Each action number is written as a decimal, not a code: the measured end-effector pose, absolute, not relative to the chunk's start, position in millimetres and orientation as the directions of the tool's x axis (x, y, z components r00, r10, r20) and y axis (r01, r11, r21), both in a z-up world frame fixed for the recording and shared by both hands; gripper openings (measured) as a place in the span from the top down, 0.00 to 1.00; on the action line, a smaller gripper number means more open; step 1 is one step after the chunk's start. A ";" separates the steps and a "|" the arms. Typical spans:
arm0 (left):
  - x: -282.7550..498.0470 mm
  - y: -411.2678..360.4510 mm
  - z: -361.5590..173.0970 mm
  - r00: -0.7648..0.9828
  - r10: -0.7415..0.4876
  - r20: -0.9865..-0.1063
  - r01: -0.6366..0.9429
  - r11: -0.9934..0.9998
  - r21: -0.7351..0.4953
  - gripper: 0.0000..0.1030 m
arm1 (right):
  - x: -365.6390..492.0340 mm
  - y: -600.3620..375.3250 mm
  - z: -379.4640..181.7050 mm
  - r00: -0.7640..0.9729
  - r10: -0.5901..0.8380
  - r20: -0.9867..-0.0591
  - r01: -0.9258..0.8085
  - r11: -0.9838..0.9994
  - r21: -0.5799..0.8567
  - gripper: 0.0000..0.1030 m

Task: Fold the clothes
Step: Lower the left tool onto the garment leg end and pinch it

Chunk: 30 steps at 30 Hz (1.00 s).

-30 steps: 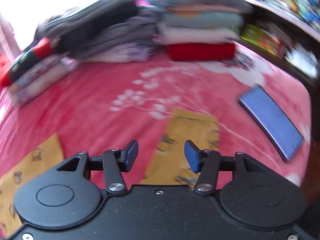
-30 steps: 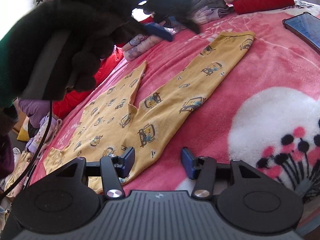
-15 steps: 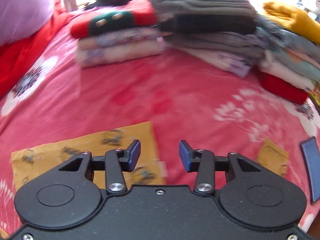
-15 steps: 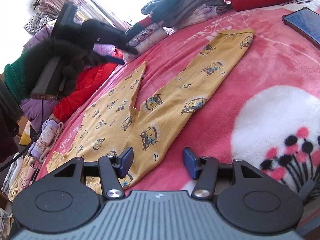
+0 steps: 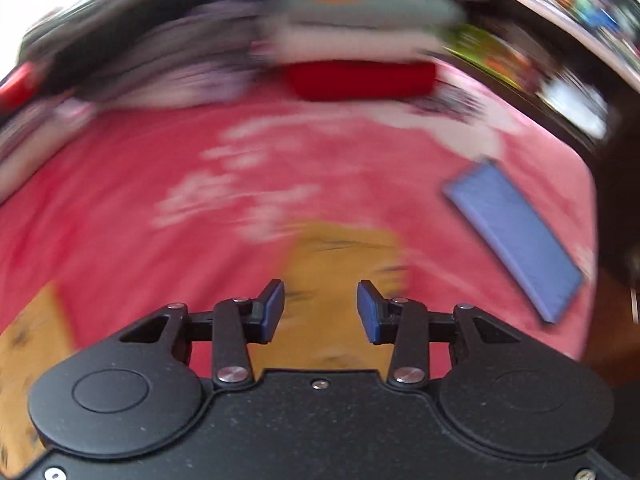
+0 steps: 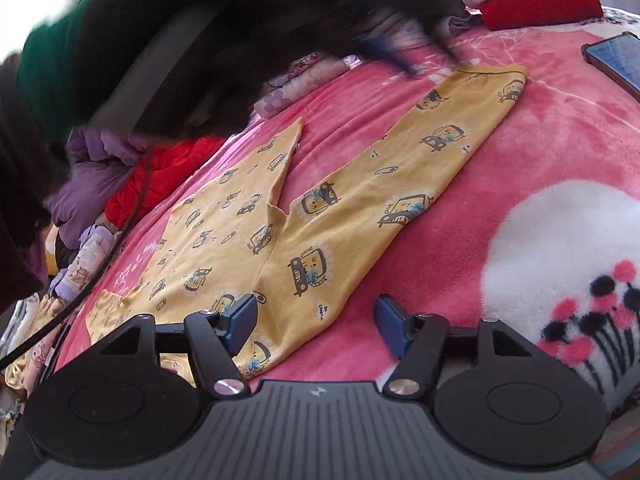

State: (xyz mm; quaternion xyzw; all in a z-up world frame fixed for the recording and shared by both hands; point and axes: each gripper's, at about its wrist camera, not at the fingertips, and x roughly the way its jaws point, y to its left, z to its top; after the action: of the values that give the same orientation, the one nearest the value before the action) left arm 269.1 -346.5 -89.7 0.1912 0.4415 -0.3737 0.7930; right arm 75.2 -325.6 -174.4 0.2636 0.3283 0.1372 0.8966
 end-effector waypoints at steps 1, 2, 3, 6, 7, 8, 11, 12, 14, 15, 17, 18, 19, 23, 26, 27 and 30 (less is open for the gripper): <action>261.5 -361.0 -93.5 0.334 -0.412 -0.848 0.783 0.622 0.007 0.62 | 75.0 -324.5 -174.5 0.746 0.418 -0.518 -0.078 0.828 0.555 0.37; 254.7 -374.4 -97.9 0.341 -0.396 -0.853 0.801 0.597 0.043 0.62 | 74.6 -323.9 -174.5 0.746 0.417 -0.519 -0.083 0.831 0.549 0.36; 249.9 -384.4 -103.3 0.354 -0.373 -0.858 0.810 0.581 0.081 0.62 | 74.4 -323.6 -174.6 0.746 0.417 -0.520 -0.086 0.834 0.545 0.36; 241.3 -403.4 -117.9 0.378 -0.322 -0.868 0.823 0.546 0.156 0.65 | 73.9 -323.0 -174.4 0.744 0.416 -0.523 -0.090 0.838 0.539 0.36; 239.5 -406.8 -121.6 0.393 -0.304 -0.868 0.822 0.540 0.183 0.66 | 73.9 -322.9 -174.3 0.743 0.417 -0.524 -0.091 0.838 0.537 0.36; 237.2 -409.5 -124.6 0.415 -0.286 -0.864 0.818 0.532 0.217 0.67 | 73.9 -323.1 -174.3 0.742 0.417 -0.524 -0.091 0.838 0.538 0.36; 229.4 -413.6 -127.8 0.478 -0.250 -0.842 0.807 0.505 0.307 0.71 | 73.9 -324.0 -174.2 0.740 0.419 -0.525 -0.091 0.837 0.540 0.36; 227.0 -414.1 -127.1 0.503 -0.239 -0.831 0.799 0.496 0.341 0.73 | 74.1 -324.0 -174.0 0.740 0.420 -0.525 -0.090 0.836 0.541 0.36; 223.9 -413.9 -124.9 0.535 -0.228 -0.814 0.787 0.484 0.382 0.73 | 74.4 -322.6 -173.9 0.740 0.419 -0.526 -0.088 0.836 0.541 0.36; 221.8 -413.5 -124.9 0.527 -0.229 -0.818 0.794 0.476 0.379 0.73 | 73.7 -323.1 -173.9 0.741 0.417 -0.526 -0.087 0.836 0.541 0.36; 213.7 -414.9 -127.8 0.523 -0.219 -0.824 0.809 0.432 0.398 0.73 | 72.9 -323.7 -173.8 0.741 0.415 -0.527 -0.085 0.837 0.540 0.36; 208.0 -417.0 -130.7 0.537 -0.203 -0.819 0.808 0.403 0.430 0.73 | 72.3 -321.9 -173.6 0.741 0.412 -0.529 -0.085 0.840 0.535 0.36; 204.0 -419.4 -133.4 0.549 -0.190 -0.814 0.806 0.380 0.455 0.73 | 71.7 -319.6 -173.0 0.741 0.409 -0.532 -0.089 0.846 0.526 0.34; 200.4 -430.5 -141.2 0.595 -0.139 -0.792 0.781 0.331 0.529 0.73 | 70.7 -316.8 -171.6 0.738 0.409 -0.536 -0.098 0.852 0.514 0.32; 201.4 -438.1 -145.8 0.629 -0.099 -0.771 0.755 0.316 0.575 0.73 | 70.5 -318.3 -171.5 0.737 0.414 -0.534 -0.096 0.846 0.524 0.33; 199.9 -440.3 -147.7 0.635 -0.091 -0.767 0.751 0.304 0.585 0.77 | 70.4 -317.9 -171.4 0.737 0.413 -0.535 -0.097 0.848 0.522 0.33; 200.9 -438.9 -140.5 0.638 -0.104 -0.763 0.746 0.328 0.580 0.97 | 72.5 -317.4 -172.0 0.736 0.413 -0.537 -0.098 0.849 0.519 0.33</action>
State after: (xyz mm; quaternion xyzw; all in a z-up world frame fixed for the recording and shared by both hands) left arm 200.9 -438.9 -140.5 0.5059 0.3174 -0.2829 0.7505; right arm 72.5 -317.4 -172.0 0.2353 0.3348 0.1416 0.9014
